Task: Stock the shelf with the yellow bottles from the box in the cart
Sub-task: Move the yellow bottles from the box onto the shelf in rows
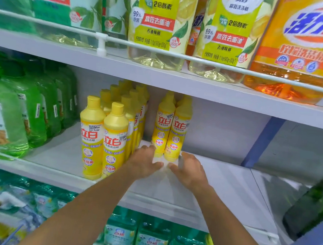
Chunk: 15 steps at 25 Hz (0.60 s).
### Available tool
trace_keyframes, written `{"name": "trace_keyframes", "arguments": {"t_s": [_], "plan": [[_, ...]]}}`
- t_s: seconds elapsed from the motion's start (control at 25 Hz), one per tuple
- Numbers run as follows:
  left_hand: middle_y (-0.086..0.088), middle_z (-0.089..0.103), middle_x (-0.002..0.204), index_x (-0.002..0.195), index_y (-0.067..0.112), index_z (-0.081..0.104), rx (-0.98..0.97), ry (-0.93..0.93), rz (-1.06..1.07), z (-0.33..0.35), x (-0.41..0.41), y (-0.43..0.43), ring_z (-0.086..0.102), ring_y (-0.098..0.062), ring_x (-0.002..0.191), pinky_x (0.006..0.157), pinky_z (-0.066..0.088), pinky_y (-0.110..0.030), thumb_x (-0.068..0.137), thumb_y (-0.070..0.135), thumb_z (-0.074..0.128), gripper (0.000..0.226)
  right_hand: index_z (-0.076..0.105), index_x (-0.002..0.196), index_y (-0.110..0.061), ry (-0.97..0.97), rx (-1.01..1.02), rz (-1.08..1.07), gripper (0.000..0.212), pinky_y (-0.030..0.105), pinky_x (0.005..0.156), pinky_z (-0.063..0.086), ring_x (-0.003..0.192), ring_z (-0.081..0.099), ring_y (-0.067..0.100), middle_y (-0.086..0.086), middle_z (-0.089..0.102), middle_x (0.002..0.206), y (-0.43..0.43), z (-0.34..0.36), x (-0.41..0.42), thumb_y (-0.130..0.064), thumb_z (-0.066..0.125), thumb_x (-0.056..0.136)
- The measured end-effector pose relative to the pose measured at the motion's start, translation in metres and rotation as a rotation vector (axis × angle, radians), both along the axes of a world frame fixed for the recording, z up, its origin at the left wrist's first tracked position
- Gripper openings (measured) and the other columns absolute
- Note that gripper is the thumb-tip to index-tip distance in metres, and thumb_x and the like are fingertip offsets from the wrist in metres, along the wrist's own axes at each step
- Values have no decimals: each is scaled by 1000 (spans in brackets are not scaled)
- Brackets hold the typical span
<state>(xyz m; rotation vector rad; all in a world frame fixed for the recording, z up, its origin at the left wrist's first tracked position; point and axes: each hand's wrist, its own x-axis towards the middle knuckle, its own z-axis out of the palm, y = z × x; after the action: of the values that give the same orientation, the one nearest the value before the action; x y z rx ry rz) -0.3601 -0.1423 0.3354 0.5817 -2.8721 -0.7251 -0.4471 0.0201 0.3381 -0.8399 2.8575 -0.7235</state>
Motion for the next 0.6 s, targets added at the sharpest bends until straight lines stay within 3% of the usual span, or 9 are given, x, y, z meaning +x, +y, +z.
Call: {"name": "trace_keyframes", "arguments": {"t_s": [0.16, 0.28, 0.44, 0.6], "plan": [[-11, 58, 131, 130, 15, 51, -330, -106, -203, 20, 47, 19, 53, -32, 122, 102, 44, -47, 77, 91, 26, 96, 43, 147, -18, 116, 278, 137, 75, 42, 109, 42, 141, 40, 31, 12, 47, 151, 38, 27, 50, -66, 54, 91], [-13, 55, 134, 137, 14, 48, -474, -106, -274, 30, 83, 33, 50, -33, 126, 106, 41, -48, 63, 97, 2, 120, 33, 155, -16, 225, 414, 153, 84, 46, 116, 34, 147, 30, 33, 14, 33, 160, 59, 41, 102, -72, 44, 93], [-12, 51, 135, 141, 14, 43, -520, -91, -289, 20, 174, 53, 46, -32, 129, 106, 39, -44, 90, 75, 37, 79, 36, 152, -16, 321, 447, 117, 76, 47, 114, 35, 143, 33, 33, 12, 36, 157, 78, 35, 192, -67, 45, 96], [-13, 50, 136, 146, 14, 38, -464, -142, -273, -25, 269, 47, 46, -33, 128, 106, 40, -46, 94, 69, 42, 75, 30, 156, -15, 295, 470, 116, 76, 50, 117, 32, 147, 29, 36, 14, 31, 160, 77, 0, 282, -64, 43, 98]]}}
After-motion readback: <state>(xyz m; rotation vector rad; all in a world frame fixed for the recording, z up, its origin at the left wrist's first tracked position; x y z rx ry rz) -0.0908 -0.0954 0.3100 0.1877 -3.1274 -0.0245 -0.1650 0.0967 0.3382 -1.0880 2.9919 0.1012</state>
